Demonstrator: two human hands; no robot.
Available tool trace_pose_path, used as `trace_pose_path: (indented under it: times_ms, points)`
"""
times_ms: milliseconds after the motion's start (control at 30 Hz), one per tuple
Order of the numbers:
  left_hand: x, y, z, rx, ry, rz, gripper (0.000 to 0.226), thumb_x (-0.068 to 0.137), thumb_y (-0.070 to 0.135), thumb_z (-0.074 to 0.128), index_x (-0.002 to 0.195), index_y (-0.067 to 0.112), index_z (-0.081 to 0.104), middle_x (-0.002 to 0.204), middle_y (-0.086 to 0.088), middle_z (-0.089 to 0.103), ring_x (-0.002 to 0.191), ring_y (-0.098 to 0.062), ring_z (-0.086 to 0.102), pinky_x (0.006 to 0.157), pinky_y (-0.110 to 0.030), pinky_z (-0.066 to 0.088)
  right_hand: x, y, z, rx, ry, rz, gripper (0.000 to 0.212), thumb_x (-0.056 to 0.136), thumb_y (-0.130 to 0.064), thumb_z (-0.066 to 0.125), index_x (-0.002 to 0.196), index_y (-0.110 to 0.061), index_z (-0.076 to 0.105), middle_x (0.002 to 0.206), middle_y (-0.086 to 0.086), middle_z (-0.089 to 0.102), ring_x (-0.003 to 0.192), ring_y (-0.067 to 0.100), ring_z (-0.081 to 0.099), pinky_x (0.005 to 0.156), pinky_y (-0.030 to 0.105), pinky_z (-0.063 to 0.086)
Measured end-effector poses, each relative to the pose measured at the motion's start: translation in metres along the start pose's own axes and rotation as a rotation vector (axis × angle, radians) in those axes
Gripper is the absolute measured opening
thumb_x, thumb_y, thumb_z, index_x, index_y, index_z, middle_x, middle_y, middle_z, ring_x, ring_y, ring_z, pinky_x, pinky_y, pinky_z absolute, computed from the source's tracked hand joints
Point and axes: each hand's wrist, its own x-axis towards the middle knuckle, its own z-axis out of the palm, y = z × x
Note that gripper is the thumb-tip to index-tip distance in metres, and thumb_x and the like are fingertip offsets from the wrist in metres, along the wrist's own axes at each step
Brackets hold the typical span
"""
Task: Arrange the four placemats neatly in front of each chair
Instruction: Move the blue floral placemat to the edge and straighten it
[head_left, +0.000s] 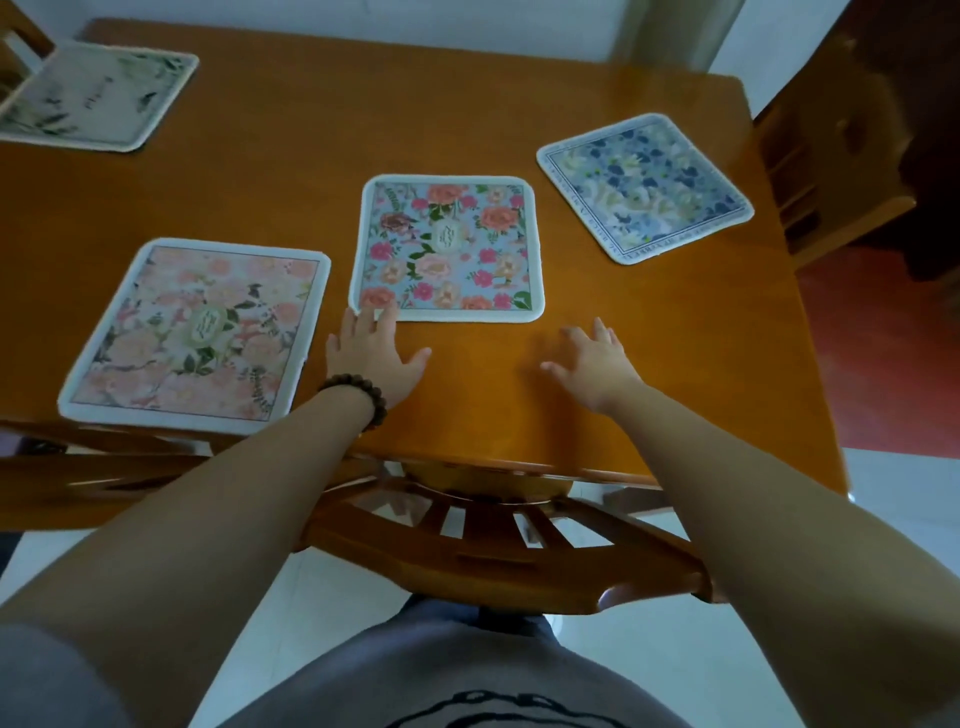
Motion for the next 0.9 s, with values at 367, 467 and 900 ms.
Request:
trace_pose_path:
  times_ms: [367,467,900]
  points:
    - [0.05,-0.035,-0.006,-0.023,-0.006,0.026,0.075,0.089,0.06,0.044,0.149,0.025,0.018,0.158,-0.01,0.012,0.145,-0.03,0.005,0.114,-0.052,0.014,0.04,-0.039,0.001,0.01,0.021,0.05,0.072,0.09,-0.054,0.051,0.149,-0.027,0.019,0.159,0.014,0.002,0.145,0.035,0.002,0.115,0.052,0.017]
    - [0.067,-0.044,-0.006,0.014,-0.044,0.022,0.079,0.089,0.061,0.043,0.151,0.024,0.013,0.158,-0.012,0.009,0.145,-0.031,0.006,0.115,-0.051,0.015,0.051,-0.047,0.006,0.021,0.027,0.053,0.073,0.09,-0.053,0.052,0.15,-0.028,0.017,0.159,0.015,0.002,0.145,0.035,0.002,0.115,0.052,0.015]
    - [0.123,-0.022,0.026,-0.103,-0.206,-0.051,0.088,0.084,0.062,0.053,0.151,0.036,0.001,0.158,-0.017,-0.001,0.145,-0.034,0.003,0.115,-0.048,0.017,0.098,-0.058,0.029,0.037,0.029,0.06,0.083,0.086,-0.06,0.052,0.15,-0.028,0.01,0.158,0.017,-0.001,0.145,0.034,-0.004,0.117,0.049,0.006]
